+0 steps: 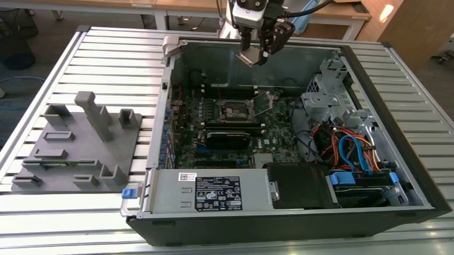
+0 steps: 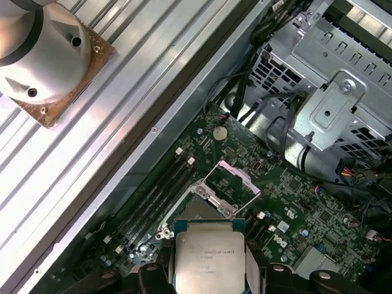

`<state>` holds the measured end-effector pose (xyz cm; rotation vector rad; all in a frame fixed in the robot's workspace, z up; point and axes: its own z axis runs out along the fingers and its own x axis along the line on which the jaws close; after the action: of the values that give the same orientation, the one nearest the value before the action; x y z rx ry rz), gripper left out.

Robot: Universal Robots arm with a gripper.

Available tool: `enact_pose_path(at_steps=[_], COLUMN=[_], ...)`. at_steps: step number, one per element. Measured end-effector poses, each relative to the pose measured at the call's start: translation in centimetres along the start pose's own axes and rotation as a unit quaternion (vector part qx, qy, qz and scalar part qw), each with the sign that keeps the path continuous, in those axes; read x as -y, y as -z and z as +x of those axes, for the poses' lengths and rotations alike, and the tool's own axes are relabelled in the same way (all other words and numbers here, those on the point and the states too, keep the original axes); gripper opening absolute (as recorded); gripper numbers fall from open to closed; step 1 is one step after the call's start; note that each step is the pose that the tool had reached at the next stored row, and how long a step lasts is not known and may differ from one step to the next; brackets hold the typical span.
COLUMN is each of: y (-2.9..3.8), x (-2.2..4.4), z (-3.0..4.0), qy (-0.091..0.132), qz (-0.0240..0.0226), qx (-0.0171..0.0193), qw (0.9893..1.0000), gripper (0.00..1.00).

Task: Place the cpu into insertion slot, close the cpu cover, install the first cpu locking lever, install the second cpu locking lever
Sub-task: 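Place the cpu into insertion slot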

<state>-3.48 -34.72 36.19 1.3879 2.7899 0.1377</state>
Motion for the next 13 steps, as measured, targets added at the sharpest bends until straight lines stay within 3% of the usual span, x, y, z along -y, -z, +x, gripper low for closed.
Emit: enact_pose_path(at_steps=[4,13], y=[-0.01,-0.01], x=[0.00,0.00], z=[0.00,0.00], qy=[-0.010,-0.011], qz=[-0.0002,-0.0002], qx=[0.0009,0.0010], qw=[0.9999,0.9999], gripper=[0.54,0.54])
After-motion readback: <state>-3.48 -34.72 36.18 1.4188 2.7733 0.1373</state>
